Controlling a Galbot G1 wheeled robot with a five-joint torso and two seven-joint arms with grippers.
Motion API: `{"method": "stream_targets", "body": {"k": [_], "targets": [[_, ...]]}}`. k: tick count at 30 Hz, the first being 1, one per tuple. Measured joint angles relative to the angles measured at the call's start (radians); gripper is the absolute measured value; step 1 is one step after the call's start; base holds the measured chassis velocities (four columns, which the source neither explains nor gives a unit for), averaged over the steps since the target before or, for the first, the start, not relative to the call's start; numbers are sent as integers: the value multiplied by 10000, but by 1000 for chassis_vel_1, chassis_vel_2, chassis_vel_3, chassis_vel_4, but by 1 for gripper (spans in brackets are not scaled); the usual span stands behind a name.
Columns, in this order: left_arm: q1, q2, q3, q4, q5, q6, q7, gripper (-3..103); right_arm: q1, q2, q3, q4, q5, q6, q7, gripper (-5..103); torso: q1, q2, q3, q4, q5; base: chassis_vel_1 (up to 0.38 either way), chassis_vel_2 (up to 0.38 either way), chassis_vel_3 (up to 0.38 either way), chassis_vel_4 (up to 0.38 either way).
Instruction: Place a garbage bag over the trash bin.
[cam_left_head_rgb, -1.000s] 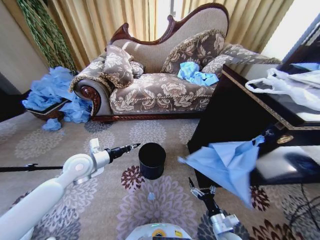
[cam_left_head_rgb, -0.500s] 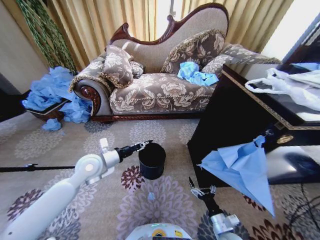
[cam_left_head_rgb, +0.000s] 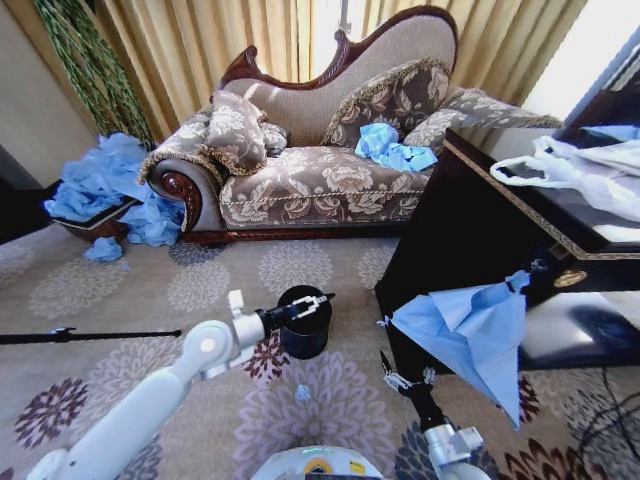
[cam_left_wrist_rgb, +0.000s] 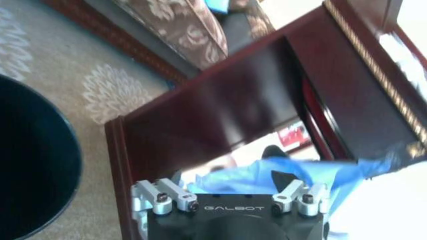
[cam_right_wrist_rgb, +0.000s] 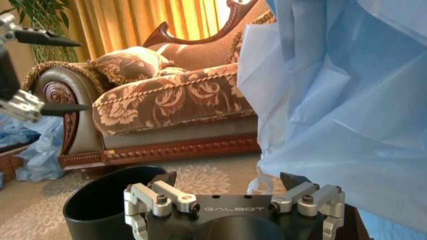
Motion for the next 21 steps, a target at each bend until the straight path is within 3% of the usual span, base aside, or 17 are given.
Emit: {"method": "stream_targets", "body": {"k": [2, 4, 11, 16, 21], "targets": [[-576, -357, 687, 266, 189, -2, -104, 99, 2, 22, -24, 23, -35, 1, 29, 100, 0, 0, 0, 0, 0, 0, 0, 0, 0], [-680, -439, 790, 332, 191, -8, -126, 99, 4, 25, -27, 25, -41, 1, 31, 100, 0, 0, 0, -1, -1, 0, 0, 0, 0], [-1984, -1711, 1865, 1767, 158, -63, -165, 100, 20, 123, -11, -25, -121, 20, 76, 100, 0, -1, 0, 0, -1, 0, 0, 0, 0], [-2937, -3219, 2842, 3519, 181, -223, -128, 100, -11, 302, 38, -165, -198, 76, 81, 100, 0, 0, 1, -3, 1, 0, 0, 0, 0], [-3470, -4191, 3440, 4703, 445, -243, -124, 100, -25, 365, 88, -204, -216, 93, 130, 100, 0, -1, 1, -1, 0, 0, 0, 0, 0]]}}
